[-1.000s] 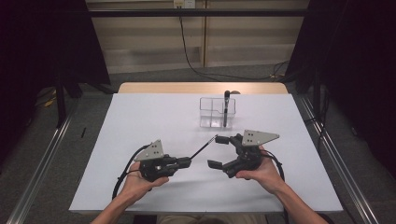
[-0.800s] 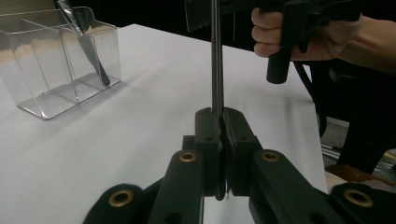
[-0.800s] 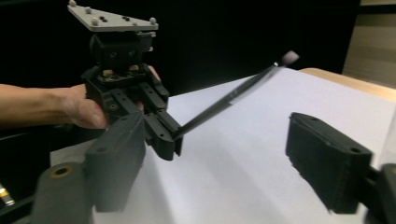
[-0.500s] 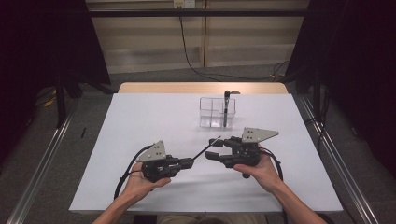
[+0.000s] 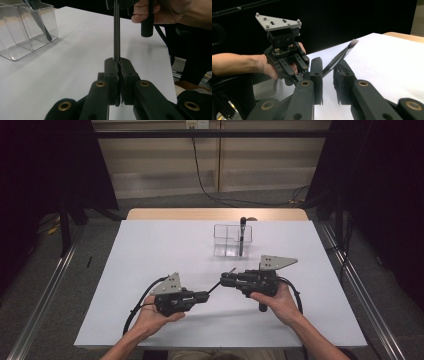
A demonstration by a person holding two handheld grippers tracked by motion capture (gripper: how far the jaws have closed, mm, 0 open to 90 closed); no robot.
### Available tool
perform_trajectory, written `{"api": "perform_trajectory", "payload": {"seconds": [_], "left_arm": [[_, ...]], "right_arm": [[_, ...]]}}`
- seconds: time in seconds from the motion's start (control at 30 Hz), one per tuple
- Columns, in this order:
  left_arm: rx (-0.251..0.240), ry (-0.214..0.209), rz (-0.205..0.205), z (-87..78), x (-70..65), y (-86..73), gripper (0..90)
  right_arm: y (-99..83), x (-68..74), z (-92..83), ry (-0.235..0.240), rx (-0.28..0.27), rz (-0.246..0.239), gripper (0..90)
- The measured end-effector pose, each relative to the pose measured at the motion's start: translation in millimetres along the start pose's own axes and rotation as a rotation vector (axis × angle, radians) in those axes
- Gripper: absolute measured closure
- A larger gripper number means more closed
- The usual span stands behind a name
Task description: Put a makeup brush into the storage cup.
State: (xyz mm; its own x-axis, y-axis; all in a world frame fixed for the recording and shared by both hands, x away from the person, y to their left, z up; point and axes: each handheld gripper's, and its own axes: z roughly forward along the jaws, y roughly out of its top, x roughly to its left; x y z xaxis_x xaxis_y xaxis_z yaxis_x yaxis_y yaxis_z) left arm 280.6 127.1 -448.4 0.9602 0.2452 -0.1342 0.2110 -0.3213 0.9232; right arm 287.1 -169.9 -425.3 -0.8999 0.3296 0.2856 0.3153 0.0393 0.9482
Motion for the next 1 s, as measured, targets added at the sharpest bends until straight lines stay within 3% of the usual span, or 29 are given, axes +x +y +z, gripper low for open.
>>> {"api": "perform_trajectory", "payload": {"seconds": [0.6, 1.0], "left_arm": [[0.009, 0.018, 0.007, 5.8, 0.1, -3.2, 84.7], [-0.015, 0.042, -0.035, 3.7, 3.2, -4.6, 78.1]], "right_arm": [[0.5, -3.5, 3.0, 0.052, -0.007, 0.08, 84.3], [2.7, -2.4, 1.8, 0.044, 0.001, 0.064, 85.7]]}}
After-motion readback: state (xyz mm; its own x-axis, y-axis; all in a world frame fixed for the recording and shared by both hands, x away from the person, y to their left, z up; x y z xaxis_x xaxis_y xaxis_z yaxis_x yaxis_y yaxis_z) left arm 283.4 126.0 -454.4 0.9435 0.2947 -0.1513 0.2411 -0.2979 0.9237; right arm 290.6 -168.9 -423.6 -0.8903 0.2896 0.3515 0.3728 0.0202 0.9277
